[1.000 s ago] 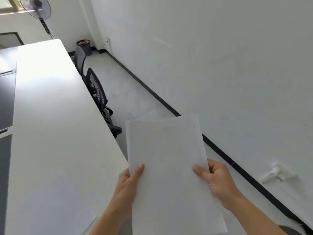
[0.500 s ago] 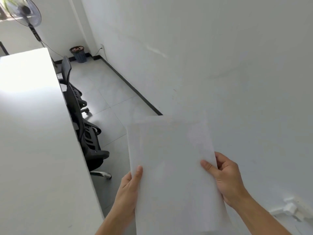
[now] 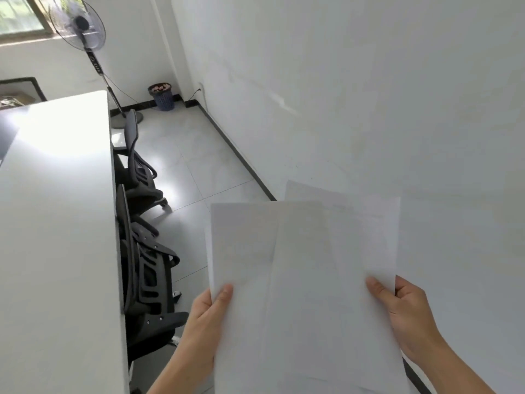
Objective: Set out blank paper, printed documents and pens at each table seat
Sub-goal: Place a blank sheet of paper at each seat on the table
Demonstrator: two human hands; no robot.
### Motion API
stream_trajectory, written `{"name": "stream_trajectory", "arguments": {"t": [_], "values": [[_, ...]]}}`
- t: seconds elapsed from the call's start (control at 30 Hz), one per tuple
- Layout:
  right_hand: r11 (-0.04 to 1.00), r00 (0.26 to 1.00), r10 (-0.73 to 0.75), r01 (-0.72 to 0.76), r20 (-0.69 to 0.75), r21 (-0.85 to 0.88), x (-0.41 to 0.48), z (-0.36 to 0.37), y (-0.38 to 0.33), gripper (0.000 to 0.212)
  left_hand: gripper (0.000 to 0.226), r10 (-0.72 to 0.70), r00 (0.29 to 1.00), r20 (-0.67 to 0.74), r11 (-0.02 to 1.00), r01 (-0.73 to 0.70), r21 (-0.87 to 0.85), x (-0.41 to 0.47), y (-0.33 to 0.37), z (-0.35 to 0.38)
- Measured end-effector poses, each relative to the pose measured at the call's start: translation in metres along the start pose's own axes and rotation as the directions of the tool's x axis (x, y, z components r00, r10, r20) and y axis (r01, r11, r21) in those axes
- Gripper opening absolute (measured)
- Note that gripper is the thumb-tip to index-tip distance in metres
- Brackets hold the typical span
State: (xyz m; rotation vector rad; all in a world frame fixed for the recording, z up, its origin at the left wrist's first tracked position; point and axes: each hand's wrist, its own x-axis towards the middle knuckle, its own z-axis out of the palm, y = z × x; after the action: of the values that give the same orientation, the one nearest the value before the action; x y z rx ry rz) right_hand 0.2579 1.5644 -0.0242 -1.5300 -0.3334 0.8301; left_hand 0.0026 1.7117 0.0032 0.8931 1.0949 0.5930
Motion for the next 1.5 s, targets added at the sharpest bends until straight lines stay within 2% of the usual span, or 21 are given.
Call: {"name": "stream_trajectory", "arguments": {"t": [0.1, 0.13, 0.33, 0.53, 0.77, 0.9, 1.1, 1.27, 1.4, 1.5], "values": [[1.000, 0.998, 0.004, -0.003, 0.062, -0.010, 0.075, 0.022, -0.013, 0.017, 0.034, 0.016, 0.994, -0.110, 0.999, -0.021, -0.044, 0.050, 0.021, 0.007], [1.000, 0.996, 0.008, -0.005, 0.086, -0.026, 0.101, 0.029, -0.018, 0.013, 0.034, 0.019, 0.990, -0.142, 0.998, -0.027, -0.053, 0.067, 0.027, 0.009], [0.987, 0.964, 0.064, -0.023, 0.260, -0.156, 0.242, 0.091, -0.059, 0.013, 0.029, 0.078, 0.949, -0.305, 0.992, -0.105, -0.073, 0.146, 0.075, 0.016], [0.963, 0.875, 0.117, 0.016, 0.469, -0.270, 0.330, 0.192, -0.082, 0.012, 0.023, 0.076, 0.803, -0.591, 0.972, -0.191, -0.134, 0.165, 0.100, -0.022], [0.926, 0.735, 0.192, 0.085, 0.651, -0.369, 0.368, 0.347, -0.077, 0.009, 0.021, -0.021, 0.564, -0.825, 0.960, -0.219, -0.174, 0.185, 0.109, -0.098], [0.911, 0.606, 0.252, 0.114, 0.755, -0.396, 0.366, 0.441, -0.079, 0.008, 0.021, -0.038, 0.441, -0.897, 0.945, -0.275, -0.175, 0.193, 0.129, -0.145], [0.847, 0.426, 0.331, 0.259, 0.842, -0.464, 0.374, 0.566, -0.070, 0.013, 0.020, -0.163, 0.238, -0.958, 0.873, -0.417, -0.252, 0.199, 0.140, -0.193], [0.820, 0.232, 0.403, 0.338, 0.886, -0.461, 0.367, 0.689, -0.047, 0.008, 0.018, -0.306, -0.030, -0.952, 0.847, -0.466, -0.257, 0.198, 0.135, -0.214], [0.772, 0.068, 0.476, 0.444, 0.877, -0.454, 0.344, 0.785, -0.009, 0.013, 0.015, -0.420, -0.256, -0.870, 0.838, -0.478, -0.264, 0.202, 0.135, -0.212], [0.713, -0.026, 0.536, 0.549, 0.844, -0.437, 0.319, 0.846, 0.027, 0.012, 0.017, -0.496, -0.354, -0.793, 0.797, -0.547, -0.254, 0.208, 0.143, -0.209]]}}
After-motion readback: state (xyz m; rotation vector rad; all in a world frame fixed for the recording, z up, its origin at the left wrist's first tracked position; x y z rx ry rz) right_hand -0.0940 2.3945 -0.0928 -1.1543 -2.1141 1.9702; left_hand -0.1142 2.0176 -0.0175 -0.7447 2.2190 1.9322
